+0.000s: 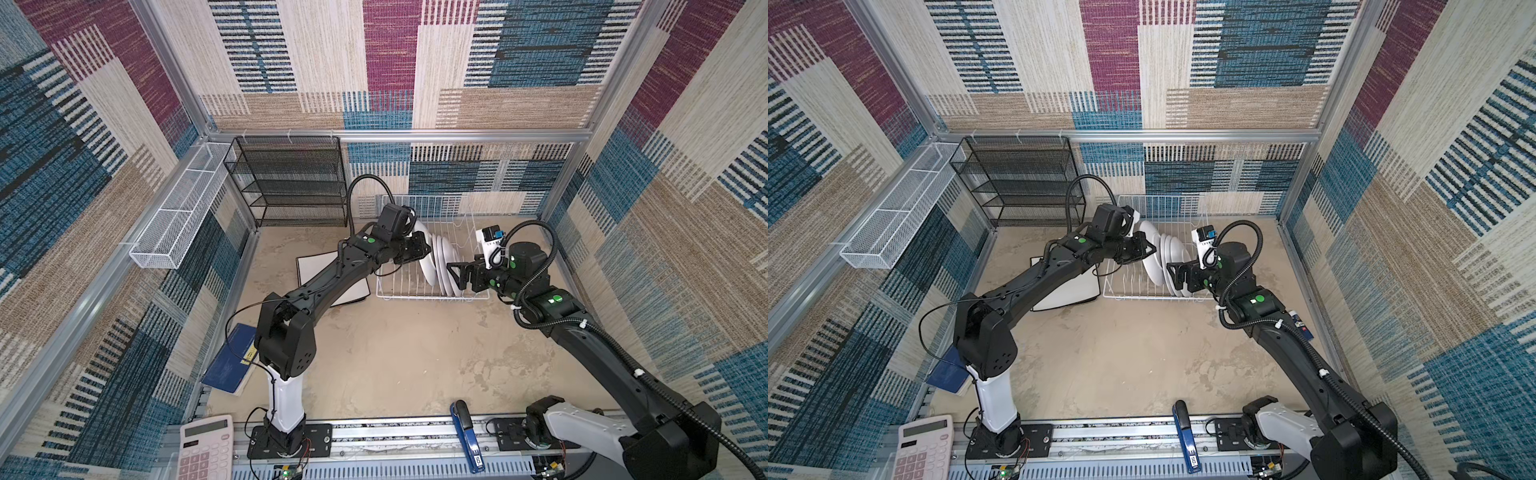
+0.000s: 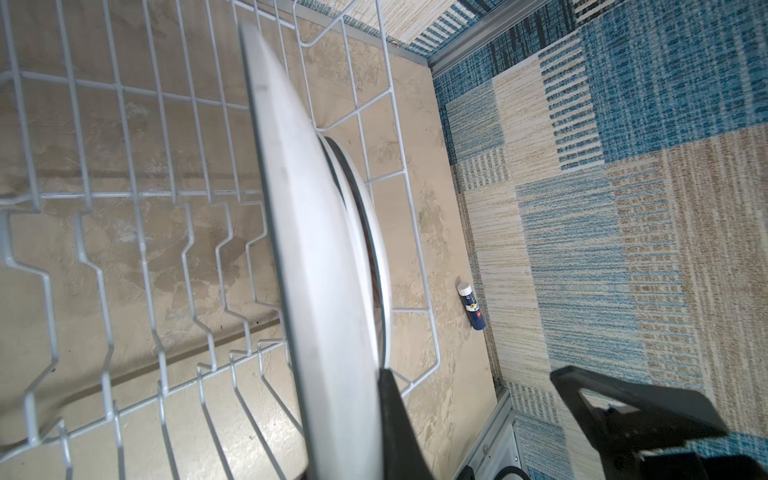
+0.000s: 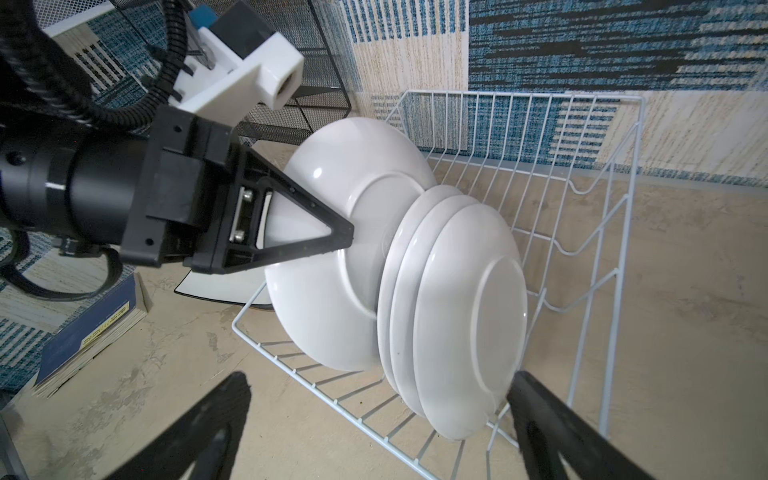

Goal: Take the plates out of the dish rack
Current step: 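Lift the round plate from the rack with the left gripper while the right withdraws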

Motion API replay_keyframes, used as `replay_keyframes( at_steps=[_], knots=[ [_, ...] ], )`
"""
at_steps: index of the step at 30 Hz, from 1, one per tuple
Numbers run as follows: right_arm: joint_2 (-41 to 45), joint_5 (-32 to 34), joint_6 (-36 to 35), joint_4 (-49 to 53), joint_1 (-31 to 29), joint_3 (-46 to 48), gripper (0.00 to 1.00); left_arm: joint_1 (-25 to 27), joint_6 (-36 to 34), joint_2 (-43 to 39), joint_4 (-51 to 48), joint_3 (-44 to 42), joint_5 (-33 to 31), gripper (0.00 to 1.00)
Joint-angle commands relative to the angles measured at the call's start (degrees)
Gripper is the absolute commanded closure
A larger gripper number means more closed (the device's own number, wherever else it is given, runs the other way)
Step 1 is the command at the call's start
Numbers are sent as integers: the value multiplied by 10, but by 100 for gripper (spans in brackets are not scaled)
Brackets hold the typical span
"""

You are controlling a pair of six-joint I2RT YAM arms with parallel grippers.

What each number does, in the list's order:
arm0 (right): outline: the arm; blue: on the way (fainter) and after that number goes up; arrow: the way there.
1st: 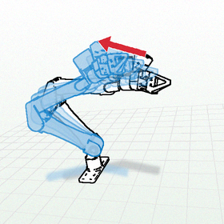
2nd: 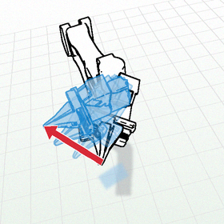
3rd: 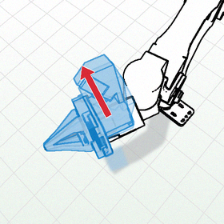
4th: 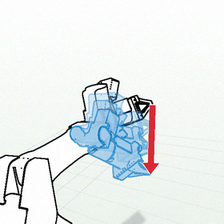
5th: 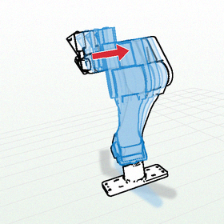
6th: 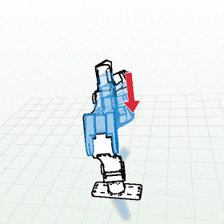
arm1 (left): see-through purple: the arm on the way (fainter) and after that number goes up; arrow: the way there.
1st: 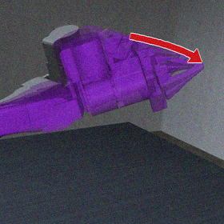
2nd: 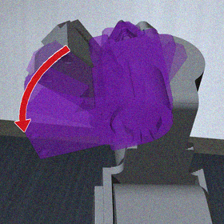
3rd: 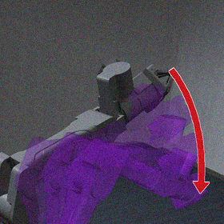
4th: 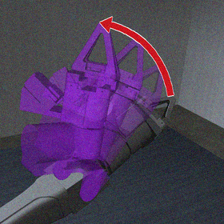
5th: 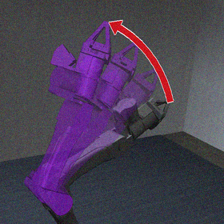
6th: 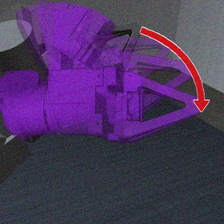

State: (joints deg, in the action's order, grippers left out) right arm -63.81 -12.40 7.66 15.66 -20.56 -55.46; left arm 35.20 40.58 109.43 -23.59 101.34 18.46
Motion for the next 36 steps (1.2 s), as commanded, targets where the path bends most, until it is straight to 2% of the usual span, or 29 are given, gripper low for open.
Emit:
replay_keyframes(
  at_steps=[1,29,33,36],
  knots=[
    [3,2,9,-24,0,-3,1,-6,-30,-17,16,-3,4,100],
    [3,-16,42,-88,0,-2,1,-42,-68,-133,12,-47,-61,100],
    [0,-20,56,-98,0,-10,1,-44,-115,-151,22,-49,-66,100],
    [-7,-15,74,-93,0,-30,1,-45,-172,-178,36,-65,-99,100]
  ],
)
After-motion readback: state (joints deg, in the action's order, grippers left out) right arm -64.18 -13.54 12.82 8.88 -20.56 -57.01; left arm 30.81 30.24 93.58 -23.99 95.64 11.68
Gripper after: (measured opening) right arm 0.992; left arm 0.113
